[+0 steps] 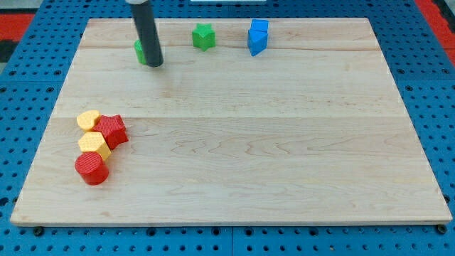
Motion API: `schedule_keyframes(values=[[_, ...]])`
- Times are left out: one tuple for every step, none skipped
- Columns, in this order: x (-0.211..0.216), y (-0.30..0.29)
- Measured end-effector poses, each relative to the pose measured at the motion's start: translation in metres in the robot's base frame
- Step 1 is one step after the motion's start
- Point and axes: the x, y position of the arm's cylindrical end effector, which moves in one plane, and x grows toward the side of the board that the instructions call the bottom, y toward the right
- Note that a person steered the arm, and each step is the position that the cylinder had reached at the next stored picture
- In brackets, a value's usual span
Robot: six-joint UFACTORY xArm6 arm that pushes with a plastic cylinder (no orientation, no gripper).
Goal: Push green blocks into blue blocks
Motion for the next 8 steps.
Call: schedule_keyframes(values=[[0.015,-0.034],[0.017,-0.076],[-0.015,-0.058],[-0.035,-0.016],[-0.041,-0.019],[-0.057,-0.026],[-0.049,0.011],[-0.049,0.053]])
